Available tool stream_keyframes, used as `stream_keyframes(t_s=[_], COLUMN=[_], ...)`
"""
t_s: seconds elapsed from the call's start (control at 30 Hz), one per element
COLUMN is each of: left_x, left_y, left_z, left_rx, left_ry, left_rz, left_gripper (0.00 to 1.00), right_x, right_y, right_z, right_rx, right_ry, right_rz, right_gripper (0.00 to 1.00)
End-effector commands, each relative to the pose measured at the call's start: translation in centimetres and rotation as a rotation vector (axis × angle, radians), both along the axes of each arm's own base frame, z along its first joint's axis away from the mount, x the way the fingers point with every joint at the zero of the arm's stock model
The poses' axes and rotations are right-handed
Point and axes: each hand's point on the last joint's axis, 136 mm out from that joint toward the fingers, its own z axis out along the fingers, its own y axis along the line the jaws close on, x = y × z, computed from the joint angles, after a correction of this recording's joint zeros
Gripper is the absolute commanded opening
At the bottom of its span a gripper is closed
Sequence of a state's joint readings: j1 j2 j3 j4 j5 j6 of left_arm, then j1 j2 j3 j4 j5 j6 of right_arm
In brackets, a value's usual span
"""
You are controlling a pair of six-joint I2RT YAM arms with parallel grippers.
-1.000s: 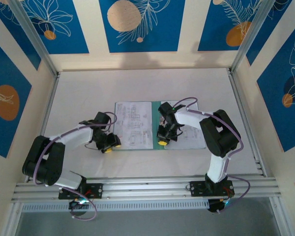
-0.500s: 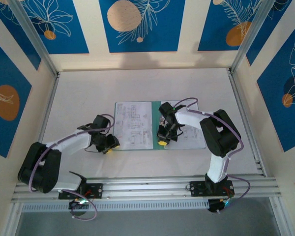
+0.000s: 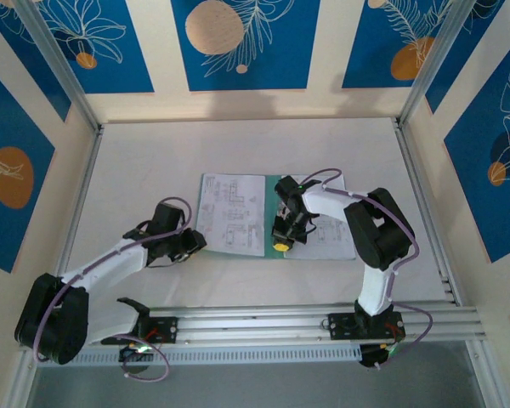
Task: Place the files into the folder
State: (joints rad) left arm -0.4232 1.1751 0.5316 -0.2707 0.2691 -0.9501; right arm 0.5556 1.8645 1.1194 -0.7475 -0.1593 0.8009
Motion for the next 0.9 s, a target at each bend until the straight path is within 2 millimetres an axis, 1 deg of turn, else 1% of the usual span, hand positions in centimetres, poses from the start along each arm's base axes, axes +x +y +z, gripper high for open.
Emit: stream_keyframes(t_s=[0.0, 0.2, 0.3, 0.37, 0.5, 0.53, 0.6, 0.67, 0.77, 0.87], left_x=[0.4, 0.8, 0.6, 0.4, 0.0, -0.1, -0.4, -0.7, -1.2, -1.7], left_y=[-1.4, -1.3, -1.0, -0.6, 0.2, 0.4, 0.9, 1.5, 2.5, 3.5], left_z=[0.6, 1.4, 1.8, 2.2, 3.4, 3.7, 4.3, 4.9, 6.0, 7.4], left_rx=[-0.059, -0.052, -0.036, -0.016, 0.018, 0.029, 0.050, 0.077, 0.114, 0.150], left_ry=[-0.027, -0.049, -0.049, -0.049, -0.064, -0.067, -0.077, -0.087, -0.104, -0.122], left_rz=[-0.030, -0.024, -0.021, -0.013, -0.017, -0.018, -0.016, -0.010, 0.006, 0.017], left_gripper=[0.21, 0.00, 0.00, 0.00, 0.00, 0.00, 0.00, 0.00, 0.00, 0.00], right_x=[-2.2, -2.1, -1.6, -0.7, 1.8, 2.4, 3.3, 3.9, 4.1, 3.6], right_y=[-1.8, -1.8, -1.4, -0.9, -0.4, -0.7, -1.9, -3.8, -7.4, -10.5], right_z=[-3.6, -3.4, -2.6, -1.1, 3.4, 4.5, 5.8, 6.5, 6.1, 4.8], right_rx=[-0.107, -0.108, -0.094, -0.069, -0.036, -0.035, -0.039, -0.044, -0.047, -0.052], right_ry=[0.084, 0.079, 0.055, 0.004, -0.133, -0.162, -0.196, -0.209, -0.187, -0.129], right_rz=[0.029, 0.024, 0.026, 0.033, 0.022, 0.007, -0.038, -0.106, -0.242, -0.353], right_gripper=[0.00, 0.00, 0.00, 0.04, 0.23, 0.27, 0.33, 0.34, 0.34, 0.32])
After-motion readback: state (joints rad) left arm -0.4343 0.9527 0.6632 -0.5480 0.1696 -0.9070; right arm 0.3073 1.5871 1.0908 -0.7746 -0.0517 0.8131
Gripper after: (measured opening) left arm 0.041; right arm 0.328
